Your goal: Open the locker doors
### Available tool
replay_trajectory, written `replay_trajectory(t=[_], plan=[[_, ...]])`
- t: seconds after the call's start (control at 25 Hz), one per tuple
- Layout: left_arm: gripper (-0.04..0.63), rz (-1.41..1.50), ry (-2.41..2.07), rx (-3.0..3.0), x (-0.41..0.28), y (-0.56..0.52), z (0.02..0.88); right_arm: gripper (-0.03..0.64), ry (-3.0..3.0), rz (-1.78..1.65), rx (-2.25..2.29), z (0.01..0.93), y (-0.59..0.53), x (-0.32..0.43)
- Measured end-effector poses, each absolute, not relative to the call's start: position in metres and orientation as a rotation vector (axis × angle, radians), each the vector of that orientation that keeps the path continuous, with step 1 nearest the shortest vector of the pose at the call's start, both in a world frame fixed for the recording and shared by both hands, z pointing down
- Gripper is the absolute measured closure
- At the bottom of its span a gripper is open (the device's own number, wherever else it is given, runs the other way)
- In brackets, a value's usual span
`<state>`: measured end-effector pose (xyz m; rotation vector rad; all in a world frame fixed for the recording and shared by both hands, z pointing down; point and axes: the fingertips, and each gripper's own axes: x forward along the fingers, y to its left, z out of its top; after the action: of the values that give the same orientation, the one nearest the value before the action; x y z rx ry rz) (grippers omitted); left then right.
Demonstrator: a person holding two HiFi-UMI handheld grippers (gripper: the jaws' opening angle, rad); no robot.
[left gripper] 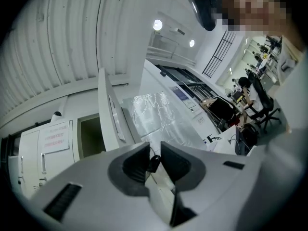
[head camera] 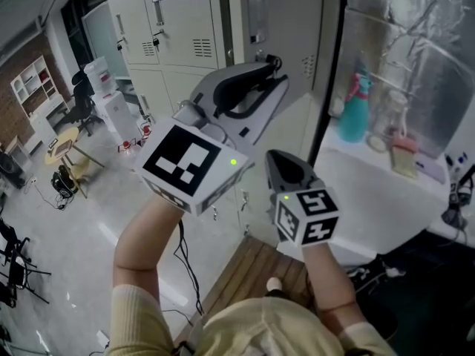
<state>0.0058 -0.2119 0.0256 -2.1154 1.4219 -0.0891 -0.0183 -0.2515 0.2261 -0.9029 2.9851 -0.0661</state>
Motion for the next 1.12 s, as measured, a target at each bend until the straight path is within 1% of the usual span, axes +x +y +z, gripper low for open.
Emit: replay_trajectory(t=[0.32,0.48,0.92,1.12], plan=[[0.529,-0.03,1.29,-2.224,0.028,-0.191,0.039,0.614,2.97,-0.093,-0.971,0.234,-0.251,-0.006],[0.529,-0.006,1.264,-2.249,0.026,-0.177,0.045,0.614,2.982,-0.109,-0.978,0.241,-0.249,-0.009],[0.529,0.021,1.369,-2.286,-0.028,-0.159,0.067,0.614,3.007,-0.127,-0.973,0.25,-0.247,-0.02],[0.529,0.08,1.44,-2.326,-0.056,-0.158,0.077,0.614,3.011,-0.129,-0.966,0.25,-0.248,-0.022]])
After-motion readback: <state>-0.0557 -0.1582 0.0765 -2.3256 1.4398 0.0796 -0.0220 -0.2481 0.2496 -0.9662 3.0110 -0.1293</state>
